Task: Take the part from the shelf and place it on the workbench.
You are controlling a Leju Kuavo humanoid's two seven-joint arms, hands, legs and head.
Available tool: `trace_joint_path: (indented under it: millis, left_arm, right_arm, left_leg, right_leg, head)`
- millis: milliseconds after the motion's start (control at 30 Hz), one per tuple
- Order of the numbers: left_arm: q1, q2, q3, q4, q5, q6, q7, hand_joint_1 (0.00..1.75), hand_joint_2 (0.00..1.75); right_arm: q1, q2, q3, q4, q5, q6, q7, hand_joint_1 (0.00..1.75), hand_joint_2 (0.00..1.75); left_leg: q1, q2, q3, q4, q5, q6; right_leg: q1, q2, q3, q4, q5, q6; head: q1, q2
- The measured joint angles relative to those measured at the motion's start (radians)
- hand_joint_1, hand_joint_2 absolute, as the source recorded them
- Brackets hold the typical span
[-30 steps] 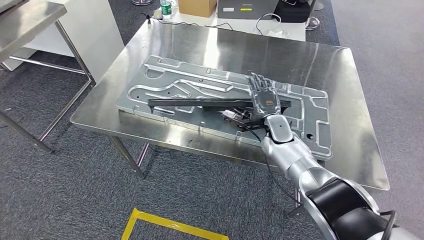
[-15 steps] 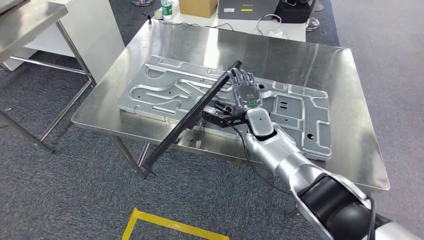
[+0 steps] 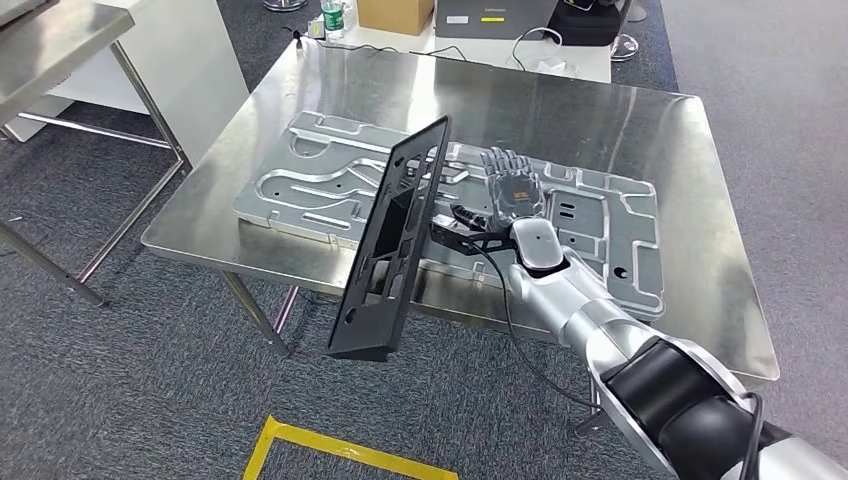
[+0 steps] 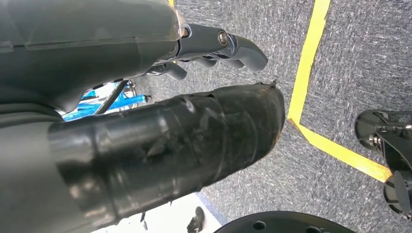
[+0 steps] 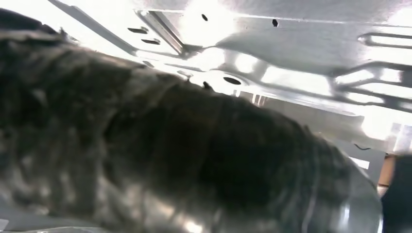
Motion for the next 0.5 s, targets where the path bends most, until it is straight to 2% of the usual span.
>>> trace_joint_path:
  millis: [500]
  left_arm:
    - [0.000, 0.000, 0.000, 0.000, -0.001, 0.003, -0.002, 0.00, 0.00]
  right_arm:
    - [-0.005, -0.002, -0.014, 0.009, 0.011, 0.001, -0.002, 0.00, 0.00]
  left_leg:
    - [0.000, 0.000, 0.000, 0.000, 0.000, 0.000]
  right_leg:
    - [0.000, 0.000, 0.000, 0.000, 0.000, 0.000]
  head:
    - [0.000, 0.000]
